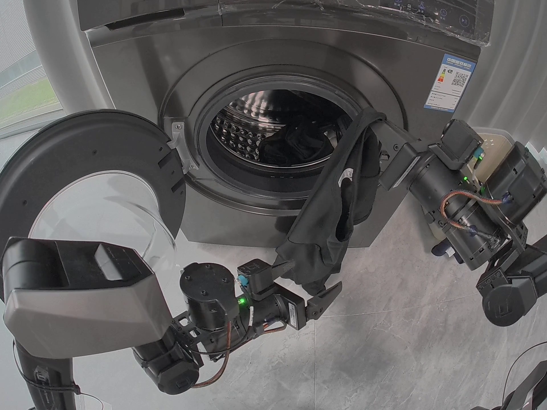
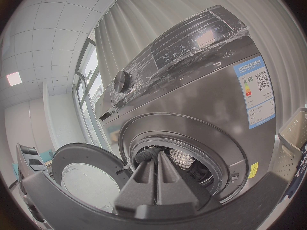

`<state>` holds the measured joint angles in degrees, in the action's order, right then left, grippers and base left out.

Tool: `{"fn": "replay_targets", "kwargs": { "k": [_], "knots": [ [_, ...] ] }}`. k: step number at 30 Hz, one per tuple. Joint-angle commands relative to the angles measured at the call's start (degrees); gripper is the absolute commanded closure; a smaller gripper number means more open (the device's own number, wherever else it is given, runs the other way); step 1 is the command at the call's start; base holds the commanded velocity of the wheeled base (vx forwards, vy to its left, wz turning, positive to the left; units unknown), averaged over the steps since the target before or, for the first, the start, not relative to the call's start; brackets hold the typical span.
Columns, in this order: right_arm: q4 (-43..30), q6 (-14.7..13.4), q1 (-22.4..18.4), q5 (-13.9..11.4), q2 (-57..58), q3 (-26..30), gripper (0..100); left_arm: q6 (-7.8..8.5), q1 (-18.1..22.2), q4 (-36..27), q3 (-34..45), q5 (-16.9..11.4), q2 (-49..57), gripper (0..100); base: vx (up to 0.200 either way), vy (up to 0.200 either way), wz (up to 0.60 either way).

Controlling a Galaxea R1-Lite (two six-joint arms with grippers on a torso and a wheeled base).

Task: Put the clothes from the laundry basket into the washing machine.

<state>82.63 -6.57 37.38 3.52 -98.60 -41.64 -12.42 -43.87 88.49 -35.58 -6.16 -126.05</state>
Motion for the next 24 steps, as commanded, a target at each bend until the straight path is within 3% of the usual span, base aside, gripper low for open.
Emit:
{"fn": "replay_targets", "kwargs": {
  "k": [1,13,22,23,24],
  "knots": [
    [-0.01,-0.02,0.24,-0.01,-0.19,-0.02,100,0.03,-0.34,0.01,-3.88,0.09,-4.12,0,0.0,0.0,0.0],
    [0.08,-0.02,0.68,-0.01,-0.19,-0.02,100,-0.15,-0.16,-0.16,-18.38,0.97,-13.61,0,0.0,0.0,0.0],
    [0.25,-0.11,0.94,-0.01,-0.19,-0.02,100,0.91,0.54,-0.25,-27.35,7.21,-19.23,0,0.0,0.0,0.0],
    [0.25,-0.11,0.94,-0.01,-0.19,-0.02,100,0.91,0.54,-0.25,-27.43,7.39,-19.14,100,0.0,0.0,0.0],
    [0.25,-0.11,0.94,-0.01,-0.19,-0.02,100,0.91,0.81,-0.25,-27.78,7.74,-19.06,100,0.0,0.0,0.0]
  ]
}}
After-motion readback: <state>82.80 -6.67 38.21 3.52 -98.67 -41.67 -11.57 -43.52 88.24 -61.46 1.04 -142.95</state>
